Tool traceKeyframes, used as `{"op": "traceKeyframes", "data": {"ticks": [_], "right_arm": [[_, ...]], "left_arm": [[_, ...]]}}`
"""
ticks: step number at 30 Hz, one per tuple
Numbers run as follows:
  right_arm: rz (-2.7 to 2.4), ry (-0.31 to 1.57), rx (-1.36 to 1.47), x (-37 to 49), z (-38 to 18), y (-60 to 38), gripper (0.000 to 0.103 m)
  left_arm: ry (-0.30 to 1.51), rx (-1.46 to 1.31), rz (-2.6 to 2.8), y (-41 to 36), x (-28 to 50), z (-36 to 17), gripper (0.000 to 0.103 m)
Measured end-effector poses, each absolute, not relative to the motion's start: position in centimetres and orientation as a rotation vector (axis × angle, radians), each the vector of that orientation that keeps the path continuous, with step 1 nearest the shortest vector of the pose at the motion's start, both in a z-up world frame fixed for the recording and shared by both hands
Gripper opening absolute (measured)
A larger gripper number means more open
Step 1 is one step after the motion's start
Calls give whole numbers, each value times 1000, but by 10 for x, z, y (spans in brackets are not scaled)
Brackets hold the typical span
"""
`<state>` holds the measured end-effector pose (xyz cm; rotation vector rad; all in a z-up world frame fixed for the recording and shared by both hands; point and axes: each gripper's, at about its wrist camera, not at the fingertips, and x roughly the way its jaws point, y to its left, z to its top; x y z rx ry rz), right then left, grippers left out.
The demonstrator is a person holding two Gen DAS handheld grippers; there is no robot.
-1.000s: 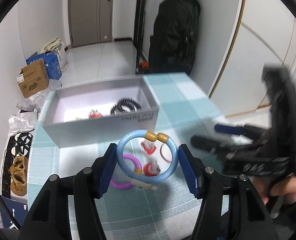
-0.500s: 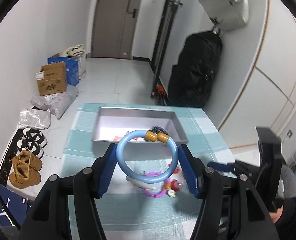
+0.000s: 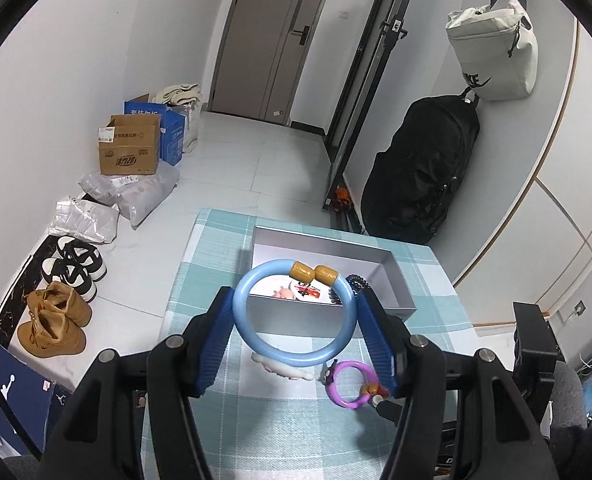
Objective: Organize jewelry
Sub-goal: 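Lift the blue ring with the left tool and carry it toward the box, then hold the blue ring over the box with the left tool while the right tool grasps the pink doll charm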
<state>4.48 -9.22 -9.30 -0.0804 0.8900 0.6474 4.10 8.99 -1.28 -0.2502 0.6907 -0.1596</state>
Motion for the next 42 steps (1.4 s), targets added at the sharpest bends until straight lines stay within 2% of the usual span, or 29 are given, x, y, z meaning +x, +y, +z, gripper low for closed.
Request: {"op": "traceKeyframes", "data": {"ticks": [2, 3, 10, 12, 13, 42], "right_arm": [[650, 899, -70, 47, -94, -92, 64], [651, 905, -62, 48, -95, -93, 58], [643, 933, -1, 54, -100, -98, 36], [646, 943, 16, 55, -100, -99, 21], [646, 948, 17, 56, -101, -99, 19], [623, 854, 142, 64, -69, -118, 17]], "left_arm": [[690, -251, -162, 91, 42, -13, 57], [689, -253, -165, 91, 41, -12, 57], [685, -249, -178, 90, 40, -11, 57], [686, -245, -178, 90, 41, -11, 57], [687, -246, -178, 89, 41, -11, 57], [725, -208, -181, 76, 52, -16, 57]]}}
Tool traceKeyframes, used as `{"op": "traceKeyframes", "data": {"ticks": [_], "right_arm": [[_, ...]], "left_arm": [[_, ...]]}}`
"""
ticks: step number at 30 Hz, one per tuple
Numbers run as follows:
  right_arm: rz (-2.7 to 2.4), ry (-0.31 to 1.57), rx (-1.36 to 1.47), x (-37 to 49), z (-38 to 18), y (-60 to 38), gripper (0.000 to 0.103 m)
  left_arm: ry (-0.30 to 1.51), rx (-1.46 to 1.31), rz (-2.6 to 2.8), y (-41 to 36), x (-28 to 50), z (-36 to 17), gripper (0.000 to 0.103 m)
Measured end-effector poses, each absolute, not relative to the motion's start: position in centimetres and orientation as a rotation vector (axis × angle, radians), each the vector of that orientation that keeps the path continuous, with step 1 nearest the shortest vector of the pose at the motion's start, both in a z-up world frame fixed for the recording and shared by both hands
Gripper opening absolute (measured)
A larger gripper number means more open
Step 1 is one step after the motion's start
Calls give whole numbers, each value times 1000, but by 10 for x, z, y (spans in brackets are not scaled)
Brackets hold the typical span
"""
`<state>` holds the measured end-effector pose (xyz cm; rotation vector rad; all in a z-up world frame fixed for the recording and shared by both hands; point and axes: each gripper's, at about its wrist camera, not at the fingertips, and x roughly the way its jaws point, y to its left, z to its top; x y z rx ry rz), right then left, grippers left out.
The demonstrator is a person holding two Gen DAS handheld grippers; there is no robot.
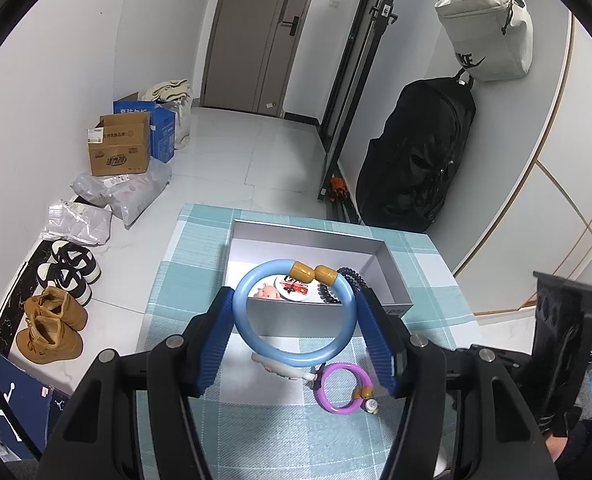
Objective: Organize jewelry
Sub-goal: 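Hold the blue ring over the box with the left tool while the right tool grasps the pink doll charm, then open both tools to drop the blue ring and pink charm into the box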
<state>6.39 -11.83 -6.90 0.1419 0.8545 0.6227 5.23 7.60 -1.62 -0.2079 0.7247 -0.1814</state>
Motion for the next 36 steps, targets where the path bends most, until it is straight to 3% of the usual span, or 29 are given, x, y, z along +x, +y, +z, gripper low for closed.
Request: {"op": "traceKeyframes", "data": {"ticks": [13, 36], "right_arm": [[676, 759, 217, 95, -39, -121, 17], [699, 773, 252, 155, -35, -114, 17]], "left_arm": [[759, -186, -191, 53, 89, -22, 57], [854, -210, -203, 43, 149, -45, 57]]}}
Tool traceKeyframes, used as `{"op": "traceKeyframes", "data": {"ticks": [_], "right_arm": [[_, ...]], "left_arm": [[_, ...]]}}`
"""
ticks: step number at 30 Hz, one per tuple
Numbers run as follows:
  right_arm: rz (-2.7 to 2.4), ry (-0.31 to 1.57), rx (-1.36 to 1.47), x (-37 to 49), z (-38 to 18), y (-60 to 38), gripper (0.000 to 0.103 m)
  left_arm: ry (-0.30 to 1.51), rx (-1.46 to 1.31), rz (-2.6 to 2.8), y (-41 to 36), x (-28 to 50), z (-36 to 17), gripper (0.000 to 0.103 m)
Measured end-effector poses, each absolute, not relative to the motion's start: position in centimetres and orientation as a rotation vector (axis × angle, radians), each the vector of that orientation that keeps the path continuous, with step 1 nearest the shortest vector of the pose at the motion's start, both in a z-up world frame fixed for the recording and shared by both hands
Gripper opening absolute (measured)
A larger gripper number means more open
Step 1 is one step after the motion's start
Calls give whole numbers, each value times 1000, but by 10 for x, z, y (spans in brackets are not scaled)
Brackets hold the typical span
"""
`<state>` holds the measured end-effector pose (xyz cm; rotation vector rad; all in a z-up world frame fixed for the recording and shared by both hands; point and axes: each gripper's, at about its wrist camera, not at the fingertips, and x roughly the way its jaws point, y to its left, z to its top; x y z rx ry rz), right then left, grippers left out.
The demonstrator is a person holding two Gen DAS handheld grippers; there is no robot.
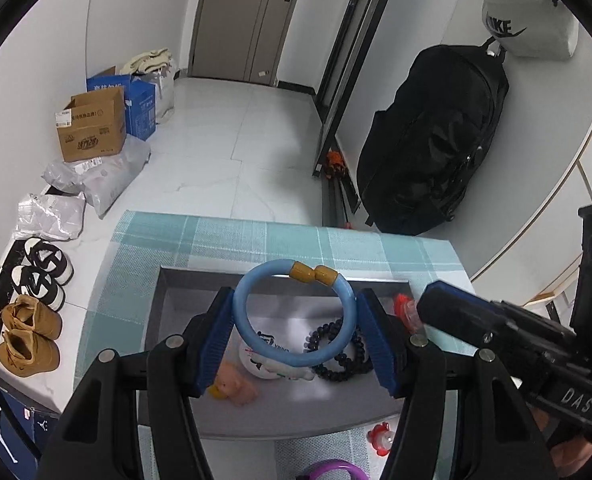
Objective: Organize jewelry
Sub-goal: 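Open both tools to drop the blue ring and pink charm into the box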
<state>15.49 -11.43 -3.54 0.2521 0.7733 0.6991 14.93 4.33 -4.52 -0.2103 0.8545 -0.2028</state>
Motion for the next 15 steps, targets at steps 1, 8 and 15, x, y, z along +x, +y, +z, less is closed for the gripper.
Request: {"op": "traceKeyframes", "data": {"ticks": [1, 8, 15], "right_arm": [[699, 774, 252, 156, -36, -114, 17], [681, 808, 281, 168, -43, -119, 18], [678, 829, 291, 176, -49, -118, 20]], "left_arm": [[859, -214, -205, 43, 150, -46, 57], [882, -200, -210, 38, 155, -50, 57], [897, -210, -224, 37, 159, -52, 57]]}}
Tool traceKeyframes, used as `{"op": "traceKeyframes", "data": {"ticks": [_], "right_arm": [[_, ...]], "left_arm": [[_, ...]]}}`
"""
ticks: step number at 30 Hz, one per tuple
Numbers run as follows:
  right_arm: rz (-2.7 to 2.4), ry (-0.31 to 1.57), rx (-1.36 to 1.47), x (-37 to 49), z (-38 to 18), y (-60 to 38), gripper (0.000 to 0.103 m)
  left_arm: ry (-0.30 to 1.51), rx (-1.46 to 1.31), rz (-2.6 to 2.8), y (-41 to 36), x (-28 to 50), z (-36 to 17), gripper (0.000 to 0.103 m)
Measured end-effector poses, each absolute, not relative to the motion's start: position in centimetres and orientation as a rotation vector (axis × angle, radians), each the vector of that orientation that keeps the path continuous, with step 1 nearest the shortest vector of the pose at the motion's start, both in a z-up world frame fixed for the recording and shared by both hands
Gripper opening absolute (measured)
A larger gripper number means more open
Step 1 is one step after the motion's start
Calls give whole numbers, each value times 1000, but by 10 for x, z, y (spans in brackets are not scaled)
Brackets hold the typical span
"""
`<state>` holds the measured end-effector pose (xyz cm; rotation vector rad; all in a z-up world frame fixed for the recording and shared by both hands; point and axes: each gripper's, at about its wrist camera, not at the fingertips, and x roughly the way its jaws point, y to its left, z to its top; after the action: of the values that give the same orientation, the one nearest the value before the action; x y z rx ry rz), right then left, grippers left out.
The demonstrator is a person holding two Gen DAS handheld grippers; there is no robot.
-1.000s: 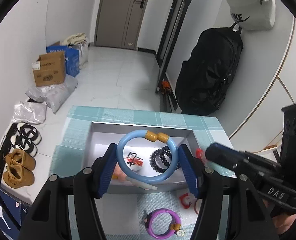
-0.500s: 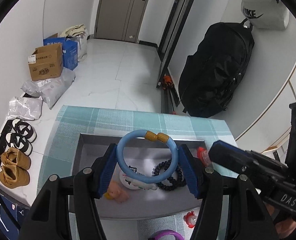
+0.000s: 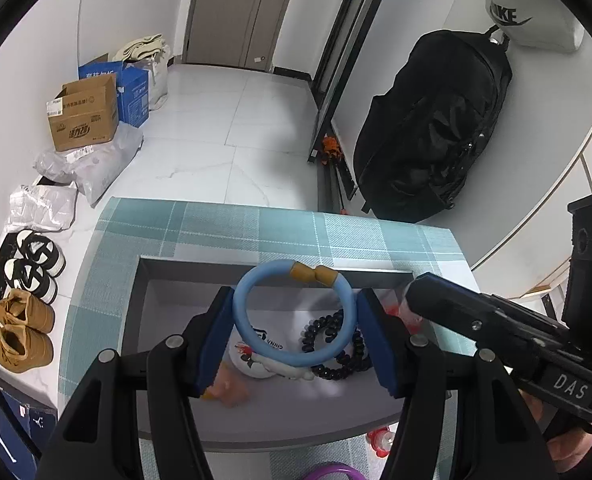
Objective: Organize jewelry
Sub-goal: 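Open both tools to drop the blue ring and pink charm into the box, then move both tools back over the remaining items on the table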
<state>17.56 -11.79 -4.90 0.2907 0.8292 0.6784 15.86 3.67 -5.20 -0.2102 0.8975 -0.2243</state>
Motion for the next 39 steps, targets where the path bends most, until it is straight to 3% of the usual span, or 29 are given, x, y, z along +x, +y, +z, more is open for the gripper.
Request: {"op": "traceKeyframes", "data": {"ticks": [9, 12, 13, 15, 29, 32, 39], "right_arm": [[655, 834, 308, 176, -50, -121, 22], [641, 817, 316, 173, -48, -127, 37], [637, 812, 325, 173, -48, -129, 41], [637, 798, 344, 172, -46, -134, 42], [628, 769, 328, 161, -39, -136, 46], [629, 759, 328, 155, -38, -137, 57], [619, 726, 291, 141, -32, -139, 64]], "left_arm": [[959, -299, -266, 43, 164, -61, 57], [972, -316, -268, 44, 164, -62, 60], [973, -321, -267, 45, 163, -61, 66], [951, -332, -274, 45, 160, -58, 72], [891, -239, -177, 47, 142, -47, 72], [878, -237, -177, 48, 137, -44, 72], [849, -211, -170, 45, 124, -36, 72]]}}
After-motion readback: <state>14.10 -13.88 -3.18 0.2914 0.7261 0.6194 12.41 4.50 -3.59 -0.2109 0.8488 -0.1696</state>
